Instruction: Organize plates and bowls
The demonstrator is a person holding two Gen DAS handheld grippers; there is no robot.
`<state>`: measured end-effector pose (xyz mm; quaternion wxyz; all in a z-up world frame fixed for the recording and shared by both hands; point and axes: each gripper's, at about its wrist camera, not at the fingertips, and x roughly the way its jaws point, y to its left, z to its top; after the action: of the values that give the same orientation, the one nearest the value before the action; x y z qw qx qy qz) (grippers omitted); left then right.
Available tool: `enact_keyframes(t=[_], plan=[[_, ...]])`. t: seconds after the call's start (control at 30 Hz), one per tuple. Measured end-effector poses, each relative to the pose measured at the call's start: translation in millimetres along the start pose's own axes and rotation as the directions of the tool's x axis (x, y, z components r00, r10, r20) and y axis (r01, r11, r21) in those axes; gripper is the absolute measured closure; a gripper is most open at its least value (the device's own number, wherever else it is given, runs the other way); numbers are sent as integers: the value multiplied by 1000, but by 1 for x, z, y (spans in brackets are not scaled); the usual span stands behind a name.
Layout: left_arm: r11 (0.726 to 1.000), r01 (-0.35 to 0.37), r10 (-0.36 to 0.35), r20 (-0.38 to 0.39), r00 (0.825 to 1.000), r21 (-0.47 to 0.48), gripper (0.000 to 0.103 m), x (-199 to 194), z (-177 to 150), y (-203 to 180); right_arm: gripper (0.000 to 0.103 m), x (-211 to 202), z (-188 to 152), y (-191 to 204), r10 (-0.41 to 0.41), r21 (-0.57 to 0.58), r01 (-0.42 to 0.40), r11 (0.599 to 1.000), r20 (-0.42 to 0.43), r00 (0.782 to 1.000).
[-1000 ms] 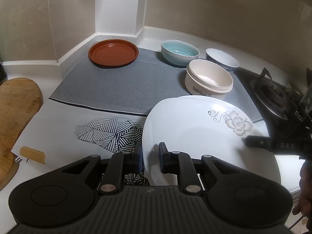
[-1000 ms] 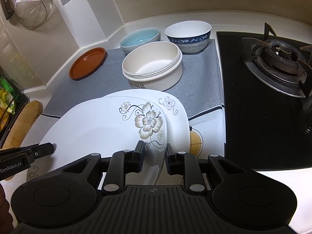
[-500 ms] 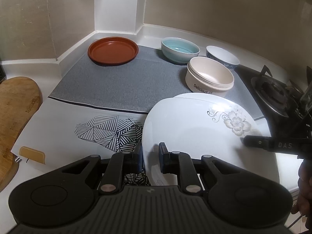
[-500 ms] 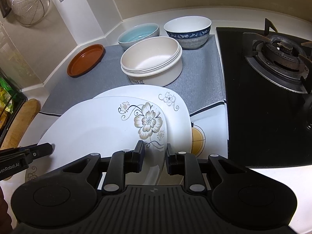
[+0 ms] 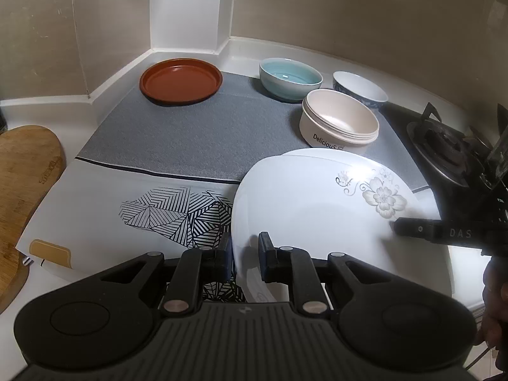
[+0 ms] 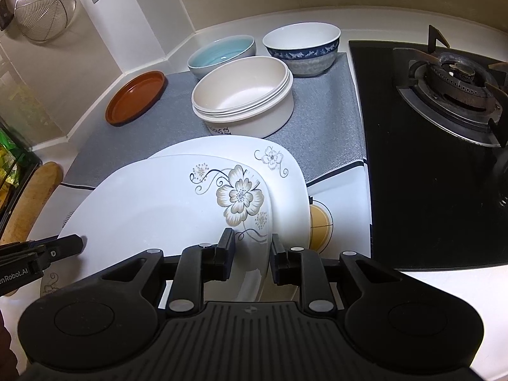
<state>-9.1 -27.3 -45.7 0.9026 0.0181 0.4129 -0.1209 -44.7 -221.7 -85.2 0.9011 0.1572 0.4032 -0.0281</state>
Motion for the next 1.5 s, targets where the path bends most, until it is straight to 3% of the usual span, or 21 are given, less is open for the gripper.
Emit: enact_keyframes(t=[1.5], plan=[[1000,-9,9,-24,1000,4,87,0,-3,-2,74,4,9,-3,-1,36,1,999,-2,1000]])
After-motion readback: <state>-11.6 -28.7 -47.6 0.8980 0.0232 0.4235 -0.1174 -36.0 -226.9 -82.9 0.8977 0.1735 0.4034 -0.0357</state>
